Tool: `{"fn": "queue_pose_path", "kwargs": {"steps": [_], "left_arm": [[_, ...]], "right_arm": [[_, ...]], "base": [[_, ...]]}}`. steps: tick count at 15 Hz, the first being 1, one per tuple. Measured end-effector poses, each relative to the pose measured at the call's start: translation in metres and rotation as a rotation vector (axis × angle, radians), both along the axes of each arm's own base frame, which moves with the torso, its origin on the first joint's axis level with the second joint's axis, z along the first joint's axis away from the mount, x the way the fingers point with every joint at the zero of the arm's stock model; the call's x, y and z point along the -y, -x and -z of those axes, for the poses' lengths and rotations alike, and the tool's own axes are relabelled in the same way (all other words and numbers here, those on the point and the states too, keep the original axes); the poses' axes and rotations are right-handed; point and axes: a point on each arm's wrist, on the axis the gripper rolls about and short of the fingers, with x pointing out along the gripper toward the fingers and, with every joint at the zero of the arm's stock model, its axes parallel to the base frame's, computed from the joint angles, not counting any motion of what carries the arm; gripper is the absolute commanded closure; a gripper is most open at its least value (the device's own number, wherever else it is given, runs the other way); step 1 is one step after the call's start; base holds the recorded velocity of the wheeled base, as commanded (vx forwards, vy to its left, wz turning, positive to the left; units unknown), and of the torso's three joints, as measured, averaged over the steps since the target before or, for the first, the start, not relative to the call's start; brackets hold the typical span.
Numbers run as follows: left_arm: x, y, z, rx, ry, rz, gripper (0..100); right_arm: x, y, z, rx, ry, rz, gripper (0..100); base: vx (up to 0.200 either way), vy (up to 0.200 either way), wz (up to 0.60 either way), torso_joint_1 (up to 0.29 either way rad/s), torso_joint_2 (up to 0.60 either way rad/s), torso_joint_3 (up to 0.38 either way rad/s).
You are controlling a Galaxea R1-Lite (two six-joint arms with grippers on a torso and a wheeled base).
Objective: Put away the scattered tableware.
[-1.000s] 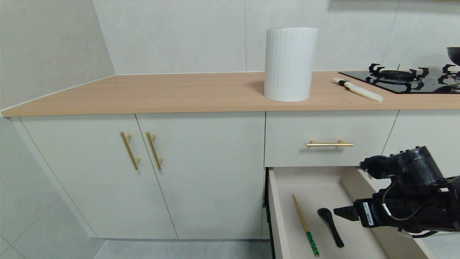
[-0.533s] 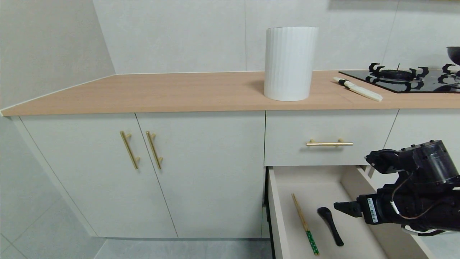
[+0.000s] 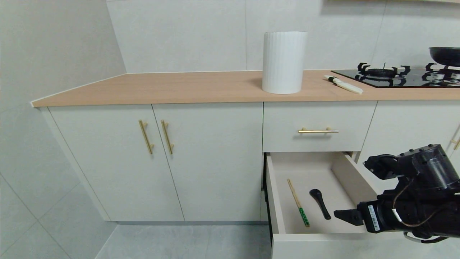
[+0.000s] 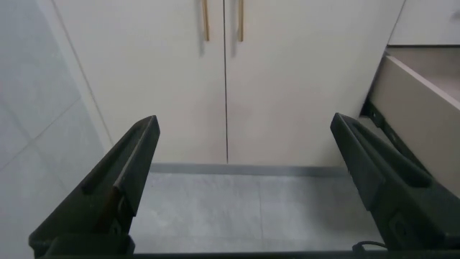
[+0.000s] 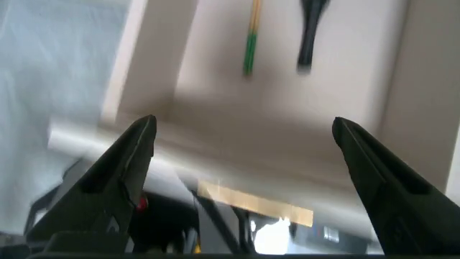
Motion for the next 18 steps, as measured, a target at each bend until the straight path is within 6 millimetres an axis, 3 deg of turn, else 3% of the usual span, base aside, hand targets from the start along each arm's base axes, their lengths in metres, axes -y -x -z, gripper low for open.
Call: {"fn": "queue_pose_path", "kwargs": {"steps": [12, 18], "left_arm": [[0.000, 0.000, 0.000, 0.000, 0.000, 0.000, 0], [0.000, 0.000, 0.000, 0.000, 0.000, 0.000, 0]], "right_arm": [[-0.027, 0.038, 0.031, -0.185, 0.077, -0.325, 0], [-0.034, 0.033, 0.047, -0.246, 0.117, -0.325, 0]], "base": [[0.000, 0.000, 0.00, 0.000, 0.00, 0.000], [0.000, 0.000, 0.00, 0.000, 0.00, 0.000]]}}
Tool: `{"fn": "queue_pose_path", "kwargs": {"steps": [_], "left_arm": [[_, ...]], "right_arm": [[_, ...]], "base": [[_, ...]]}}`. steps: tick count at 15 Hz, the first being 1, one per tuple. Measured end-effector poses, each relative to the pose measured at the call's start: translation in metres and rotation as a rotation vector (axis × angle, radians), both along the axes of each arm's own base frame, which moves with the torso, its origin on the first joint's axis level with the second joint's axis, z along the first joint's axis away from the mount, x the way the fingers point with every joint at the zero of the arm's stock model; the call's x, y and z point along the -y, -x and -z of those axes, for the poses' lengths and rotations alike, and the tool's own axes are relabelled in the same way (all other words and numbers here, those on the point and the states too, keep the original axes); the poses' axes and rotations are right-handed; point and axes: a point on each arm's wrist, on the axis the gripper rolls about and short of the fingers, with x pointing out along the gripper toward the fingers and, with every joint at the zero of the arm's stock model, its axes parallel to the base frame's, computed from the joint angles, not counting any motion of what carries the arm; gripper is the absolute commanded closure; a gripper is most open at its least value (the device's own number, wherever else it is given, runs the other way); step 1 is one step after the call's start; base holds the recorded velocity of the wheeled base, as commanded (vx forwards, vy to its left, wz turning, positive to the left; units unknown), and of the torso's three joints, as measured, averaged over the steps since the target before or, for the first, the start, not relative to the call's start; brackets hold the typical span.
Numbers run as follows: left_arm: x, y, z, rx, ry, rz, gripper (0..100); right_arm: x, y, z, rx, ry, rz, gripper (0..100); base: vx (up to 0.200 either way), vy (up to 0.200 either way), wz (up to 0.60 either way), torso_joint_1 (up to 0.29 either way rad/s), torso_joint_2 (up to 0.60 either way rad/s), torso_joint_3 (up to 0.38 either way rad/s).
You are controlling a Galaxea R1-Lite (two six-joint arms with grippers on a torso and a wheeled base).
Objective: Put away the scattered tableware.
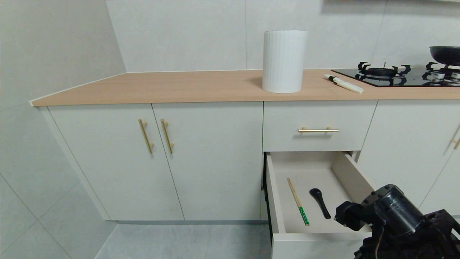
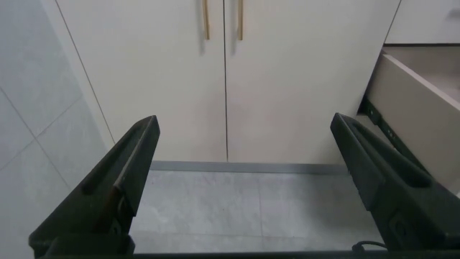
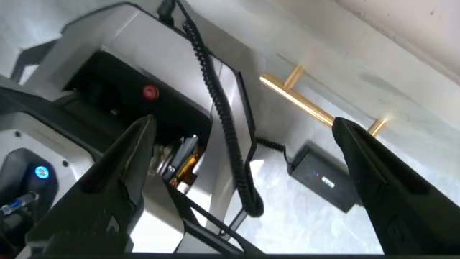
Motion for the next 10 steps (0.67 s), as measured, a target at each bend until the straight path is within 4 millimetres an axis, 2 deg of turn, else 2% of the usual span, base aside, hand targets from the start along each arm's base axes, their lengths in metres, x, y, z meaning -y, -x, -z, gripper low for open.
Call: {"fn": "queue_pose_path", "kwargs": {"steps": [10], "left_arm": [[0.000, 0.000, 0.000, 0.000, 0.000, 0.000, 0]], "right_arm": [[-0.007, -0.033, 0.019, 0.001, 0.122, 0.231, 0]], "base": [[0.000, 0.000, 0.00, 0.000, 0.00, 0.000]]}}
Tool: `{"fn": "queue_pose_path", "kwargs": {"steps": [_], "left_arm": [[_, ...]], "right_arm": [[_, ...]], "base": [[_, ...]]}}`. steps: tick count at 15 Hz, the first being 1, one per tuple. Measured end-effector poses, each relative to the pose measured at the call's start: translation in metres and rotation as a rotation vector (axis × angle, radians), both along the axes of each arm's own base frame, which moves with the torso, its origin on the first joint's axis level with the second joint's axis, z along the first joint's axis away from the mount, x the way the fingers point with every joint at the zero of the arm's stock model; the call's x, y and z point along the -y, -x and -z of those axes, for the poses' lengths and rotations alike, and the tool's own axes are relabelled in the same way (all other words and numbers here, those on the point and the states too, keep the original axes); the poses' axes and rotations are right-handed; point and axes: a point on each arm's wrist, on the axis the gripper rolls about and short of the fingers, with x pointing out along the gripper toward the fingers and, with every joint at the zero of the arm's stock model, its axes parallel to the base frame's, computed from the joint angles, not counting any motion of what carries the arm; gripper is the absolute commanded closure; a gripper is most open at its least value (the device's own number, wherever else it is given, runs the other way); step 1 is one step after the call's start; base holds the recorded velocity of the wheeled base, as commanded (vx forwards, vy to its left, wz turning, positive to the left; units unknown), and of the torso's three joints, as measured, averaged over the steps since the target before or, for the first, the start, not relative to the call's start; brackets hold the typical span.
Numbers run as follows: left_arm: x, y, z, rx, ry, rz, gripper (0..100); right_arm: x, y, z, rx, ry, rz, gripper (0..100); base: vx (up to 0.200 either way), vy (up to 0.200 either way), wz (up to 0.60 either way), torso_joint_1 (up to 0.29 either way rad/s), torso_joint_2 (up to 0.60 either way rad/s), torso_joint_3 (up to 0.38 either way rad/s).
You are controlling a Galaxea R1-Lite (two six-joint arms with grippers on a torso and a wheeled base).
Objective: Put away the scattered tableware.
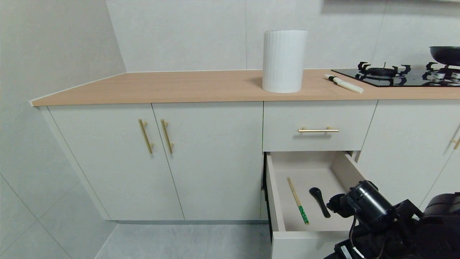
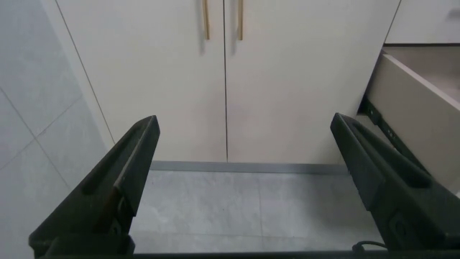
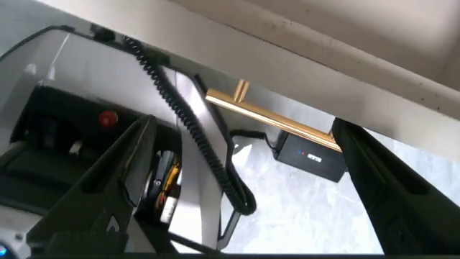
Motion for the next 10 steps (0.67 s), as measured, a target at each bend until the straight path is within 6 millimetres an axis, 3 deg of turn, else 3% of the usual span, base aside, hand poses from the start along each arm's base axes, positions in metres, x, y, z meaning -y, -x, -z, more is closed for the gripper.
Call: {"fn": "queue_pose_path", "kwargs": {"steps": [10], "left_arm": [[0.000, 0.000, 0.000, 0.000, 0.000, 0.000, 0]], "right_arm": [[0.002, -0.034, 0.006, 0.052, 0.042, 0.225, 0]], "base": [[0.000, 0.000, 0.00, 0.000, 0.00, 0.000]]}}
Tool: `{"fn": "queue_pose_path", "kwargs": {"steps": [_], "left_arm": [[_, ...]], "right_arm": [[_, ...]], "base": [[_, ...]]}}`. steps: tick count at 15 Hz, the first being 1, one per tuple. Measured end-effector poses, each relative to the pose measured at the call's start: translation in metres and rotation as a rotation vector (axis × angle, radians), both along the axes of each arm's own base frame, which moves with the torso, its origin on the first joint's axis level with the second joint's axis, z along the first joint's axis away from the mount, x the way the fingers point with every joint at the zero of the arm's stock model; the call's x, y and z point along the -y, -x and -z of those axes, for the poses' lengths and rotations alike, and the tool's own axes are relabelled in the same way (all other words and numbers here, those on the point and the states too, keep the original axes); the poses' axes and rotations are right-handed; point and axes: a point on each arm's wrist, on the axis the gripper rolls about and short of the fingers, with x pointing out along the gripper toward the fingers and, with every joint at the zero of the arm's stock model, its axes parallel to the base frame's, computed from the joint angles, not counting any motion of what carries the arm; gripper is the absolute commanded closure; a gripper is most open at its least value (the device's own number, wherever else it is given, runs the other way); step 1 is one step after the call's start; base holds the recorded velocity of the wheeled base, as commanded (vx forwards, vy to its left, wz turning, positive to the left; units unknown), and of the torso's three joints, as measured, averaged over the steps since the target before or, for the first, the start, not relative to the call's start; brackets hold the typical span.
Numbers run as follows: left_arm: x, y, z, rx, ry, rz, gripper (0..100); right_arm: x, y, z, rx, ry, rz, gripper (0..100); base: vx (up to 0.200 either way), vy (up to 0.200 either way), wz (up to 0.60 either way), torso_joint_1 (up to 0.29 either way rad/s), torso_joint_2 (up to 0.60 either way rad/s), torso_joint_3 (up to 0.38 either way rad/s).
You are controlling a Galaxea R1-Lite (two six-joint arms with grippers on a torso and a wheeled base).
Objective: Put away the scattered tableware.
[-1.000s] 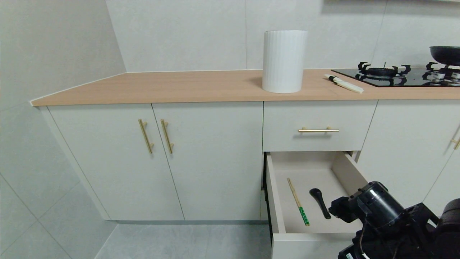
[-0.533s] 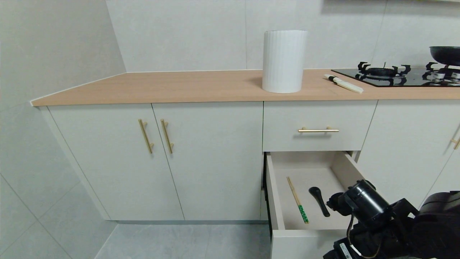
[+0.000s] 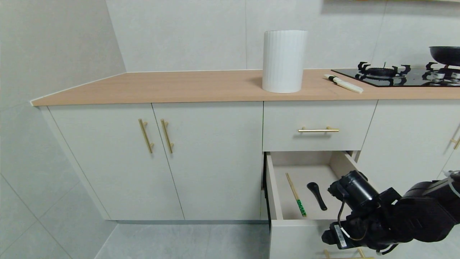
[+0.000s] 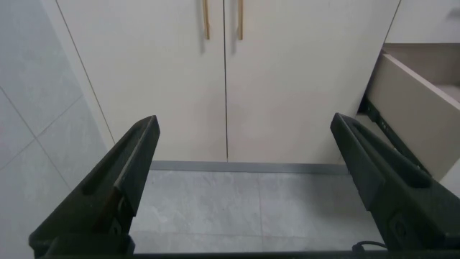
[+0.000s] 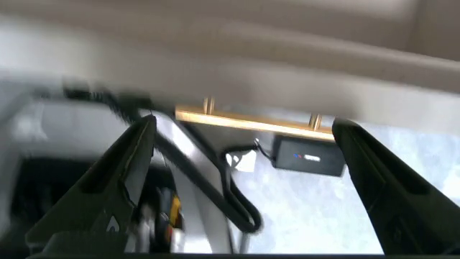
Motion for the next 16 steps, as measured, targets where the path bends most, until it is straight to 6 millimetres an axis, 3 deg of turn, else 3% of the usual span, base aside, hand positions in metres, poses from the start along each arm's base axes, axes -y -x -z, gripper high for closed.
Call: {"fn": "queue_pose_path", "kwargs": {"steps": [8, 16], "left_arm": [[0.000, 0.000, 0.000, 0.000, 0.000, 0.000, 0], [0.000, 0.000, 0.000, 0.000, 0.000, 0.001, 0]], "right_arm": [[0.007, -0.041, 0.003, 0.040, 0.004, 0.096, 0], [0.001, -0.111, 0.000, 0.153, -0.028, 0.131, 0]], "base": [[0.000, 0.000, 0.00, 0.000, 0.00, 0.000], [0.000, 0.000, 0.00, 0.000, 0.00, 0.000]]}}
